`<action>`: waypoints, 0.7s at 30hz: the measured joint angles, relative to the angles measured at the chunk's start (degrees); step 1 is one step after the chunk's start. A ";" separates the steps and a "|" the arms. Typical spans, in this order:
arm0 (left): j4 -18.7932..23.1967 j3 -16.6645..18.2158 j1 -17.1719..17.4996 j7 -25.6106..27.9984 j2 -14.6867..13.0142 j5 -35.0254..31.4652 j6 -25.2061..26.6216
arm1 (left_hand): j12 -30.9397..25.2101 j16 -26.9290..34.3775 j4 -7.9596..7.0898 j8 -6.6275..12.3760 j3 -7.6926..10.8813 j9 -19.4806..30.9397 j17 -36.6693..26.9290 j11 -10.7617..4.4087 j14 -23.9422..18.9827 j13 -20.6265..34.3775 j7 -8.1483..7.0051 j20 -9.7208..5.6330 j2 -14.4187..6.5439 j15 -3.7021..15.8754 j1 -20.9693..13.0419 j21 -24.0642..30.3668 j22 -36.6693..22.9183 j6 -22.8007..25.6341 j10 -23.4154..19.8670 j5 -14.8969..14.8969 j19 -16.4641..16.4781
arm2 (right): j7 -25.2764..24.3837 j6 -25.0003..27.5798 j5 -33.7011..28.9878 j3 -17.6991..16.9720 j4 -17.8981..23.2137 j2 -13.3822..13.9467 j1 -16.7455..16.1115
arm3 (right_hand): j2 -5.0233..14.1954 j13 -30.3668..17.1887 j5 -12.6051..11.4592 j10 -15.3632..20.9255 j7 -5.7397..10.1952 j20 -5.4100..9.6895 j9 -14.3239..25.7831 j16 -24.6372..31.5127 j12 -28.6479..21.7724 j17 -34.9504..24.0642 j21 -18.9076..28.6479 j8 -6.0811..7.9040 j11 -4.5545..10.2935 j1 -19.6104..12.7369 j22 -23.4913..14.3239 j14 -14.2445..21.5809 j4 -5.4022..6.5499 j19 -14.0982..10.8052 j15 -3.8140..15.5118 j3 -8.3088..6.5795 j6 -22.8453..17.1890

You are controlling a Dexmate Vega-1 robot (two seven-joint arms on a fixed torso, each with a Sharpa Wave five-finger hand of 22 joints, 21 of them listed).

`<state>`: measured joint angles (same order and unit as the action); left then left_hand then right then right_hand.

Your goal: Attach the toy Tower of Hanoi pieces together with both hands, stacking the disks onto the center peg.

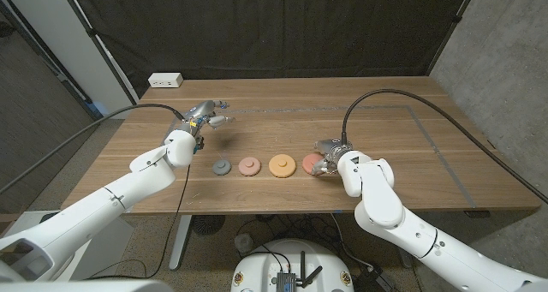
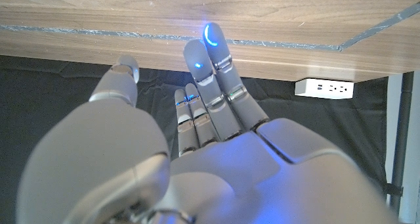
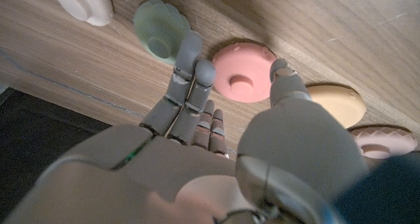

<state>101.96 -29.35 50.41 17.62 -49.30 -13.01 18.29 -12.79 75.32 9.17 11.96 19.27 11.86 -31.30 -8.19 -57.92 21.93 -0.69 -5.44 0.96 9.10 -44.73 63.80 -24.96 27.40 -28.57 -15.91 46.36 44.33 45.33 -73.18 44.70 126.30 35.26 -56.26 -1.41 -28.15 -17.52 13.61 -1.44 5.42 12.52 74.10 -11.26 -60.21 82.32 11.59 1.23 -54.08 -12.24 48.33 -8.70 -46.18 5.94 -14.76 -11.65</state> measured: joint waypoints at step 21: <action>-1.02 -0.32 -0.36 0.14 0.41 0.28 -0.54 | 0.00 0.33 0.00 0.01 0.00 0.00 0.24 0.21 0.31 -0.01 -0.04 0.01 0.00 -0.09 0.00 0.42 0.53 0.04 -0.22 -0.21 0.01 | 4.25 -0.41 -2.31 1.44 -2.65 -0.84 2.24 | 0.53 0.30 -0.20 1.07 0.32 0.00 -0.28 0.11 -0.43 0.27 0.97 0.00 1.03 0.54 0.54 0.00 0.16 -0.01 0.00 0.15 0.31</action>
<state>100.93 -29.67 50.05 17.75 -48.90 -12.73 17.75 -12.79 75.65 9.17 11.97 19.28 11.86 -31.05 -7.98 -57.61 21.92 -0.74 -5.43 0.96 9.01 -44.73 64.21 -24.43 27.44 -28.79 -16.12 46.37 48.58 44.92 -75.49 46.14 123.65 34.42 -54.01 -0.88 -27.85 -17.72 14.68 -1.12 5.42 12.24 74.22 -11.69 -59.94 83.29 11.59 2.26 -53.55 -11.70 48.33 -8.54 -46.19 5.94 -14.61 -11.33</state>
